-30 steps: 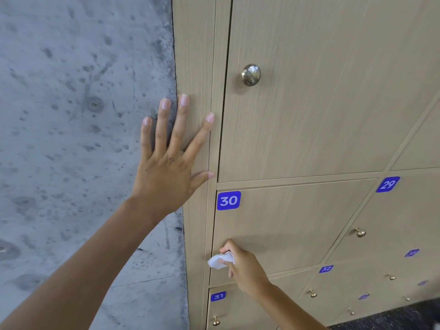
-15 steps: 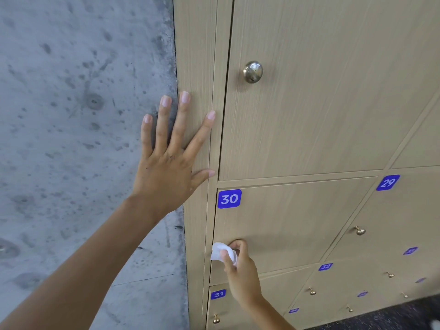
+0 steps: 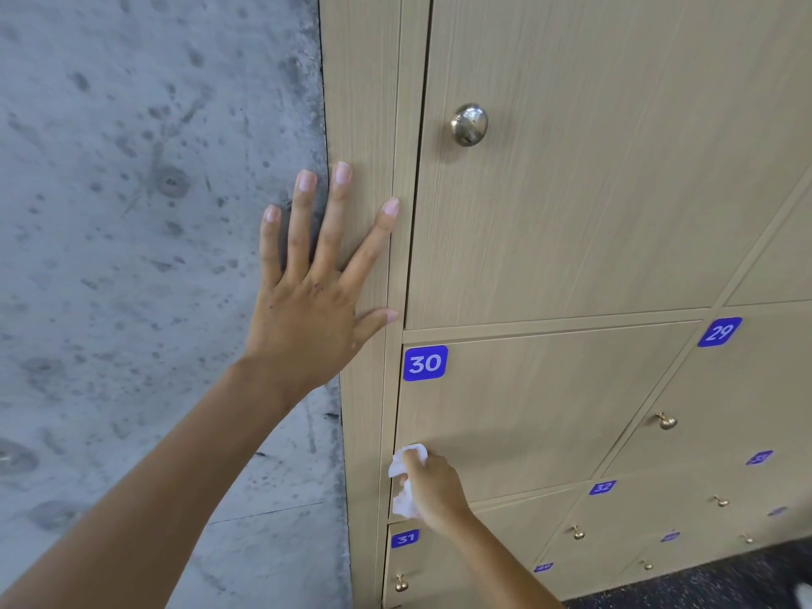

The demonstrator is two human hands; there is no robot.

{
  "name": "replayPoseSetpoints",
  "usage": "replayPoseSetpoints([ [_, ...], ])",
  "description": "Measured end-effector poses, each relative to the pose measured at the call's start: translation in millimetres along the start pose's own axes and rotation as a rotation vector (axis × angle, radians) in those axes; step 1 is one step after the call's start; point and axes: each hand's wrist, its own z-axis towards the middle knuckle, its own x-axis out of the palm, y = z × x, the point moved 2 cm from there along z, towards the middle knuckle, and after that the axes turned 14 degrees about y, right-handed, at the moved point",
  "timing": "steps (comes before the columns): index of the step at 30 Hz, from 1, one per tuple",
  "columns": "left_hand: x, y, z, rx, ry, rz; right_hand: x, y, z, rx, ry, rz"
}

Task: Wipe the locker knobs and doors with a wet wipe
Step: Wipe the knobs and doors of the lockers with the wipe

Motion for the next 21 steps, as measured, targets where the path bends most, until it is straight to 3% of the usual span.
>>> replayPoseSetpoints([
  [4,0.7,0.3,0.1,0.005,-0.002,-0.015,-8.8,1.7,4.5,0.157,0.168,0.267],
  [6,1.0,0.5,0.2,0.004,0.002,-0.016,-10.4,-1.3,3.8,0.074,0.286,0.510],
  [8,1.1,0.5,0.2,0.004,0.006,-0.012,-14.0,-3.4,0.9,0.012,0.362,0.595],
  [21,-0.5,-0.2,0.4,-0.003,0.004,-0.007,-10.1,14.2,10.0,0.192,0.053,-0.217],
])
